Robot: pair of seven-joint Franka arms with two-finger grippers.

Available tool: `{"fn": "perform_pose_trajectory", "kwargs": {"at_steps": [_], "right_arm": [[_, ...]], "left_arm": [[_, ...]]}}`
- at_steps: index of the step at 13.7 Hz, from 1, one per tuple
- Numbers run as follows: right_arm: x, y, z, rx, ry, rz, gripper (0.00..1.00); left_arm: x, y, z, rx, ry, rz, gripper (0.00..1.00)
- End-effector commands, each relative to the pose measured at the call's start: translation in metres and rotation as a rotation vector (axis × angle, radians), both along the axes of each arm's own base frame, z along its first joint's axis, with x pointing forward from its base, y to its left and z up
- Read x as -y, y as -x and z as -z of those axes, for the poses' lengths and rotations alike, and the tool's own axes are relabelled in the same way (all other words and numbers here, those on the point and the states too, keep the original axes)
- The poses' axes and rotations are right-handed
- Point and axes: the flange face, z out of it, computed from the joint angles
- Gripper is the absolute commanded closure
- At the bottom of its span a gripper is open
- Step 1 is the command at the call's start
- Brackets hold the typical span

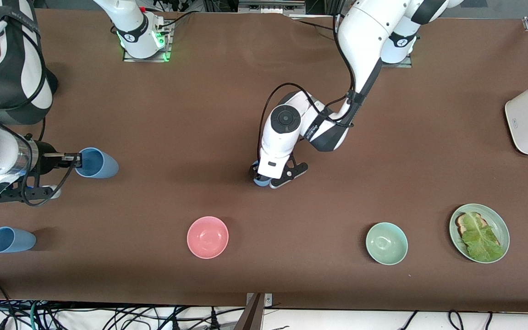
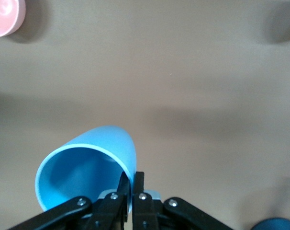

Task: Stack blue cups with both arms
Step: 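Set the tissue cup down and open the left gripper, then carry the blue cup over the tissue cup while the left gripper withdraws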

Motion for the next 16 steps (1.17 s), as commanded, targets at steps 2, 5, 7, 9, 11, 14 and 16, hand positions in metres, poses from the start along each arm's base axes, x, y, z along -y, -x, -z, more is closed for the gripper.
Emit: {"fn": "perform_pose_trajectory", "kwargs": {"at_steps": [2,5,7,9,11,14,16], "right_arm": [[-0.046,0.009,-0.019,-0.01,0.032,0.039,1.0],[-0.078,0.016,-0.023,-0.002,0.048,0.071,1.0],[-0.09,0.019,-0.026,0.002,0.048,0.084,1.0],[-0.106,0.024,-0.03,0.002,0.037,0.113,1.0],[-0.127,0.031,-0.034,0.006,0.043,0.131,1.0],[-0.171,0.043,-0.036,0.019,0.047,0.151,1.0],[-0.199,0.048,-0.039,0.03,-0.014,0.179,1.0]], "left_arm": [[0.0,0.002,-0.042,0.054,-0.007,0.082,0.01],[-0.011,0.005,-0.083,0.034,-0.043,0.163,0.01],[-0.026,0.005,-0.113,0.013,-0.072,0.228,0.0],[-0.054,-0.002,-0.151,0.0,-0.092,0.259,0.0],[-0.078,-0.004,-0.184,-0.013,-0.109,0.268,0.0],[-0.092,0.005,-0.226,0.009,-0.133,0.27,0.0],[-0.12,-0.001,-0.259,0.044,-0.149,0.237,0.0]]}}
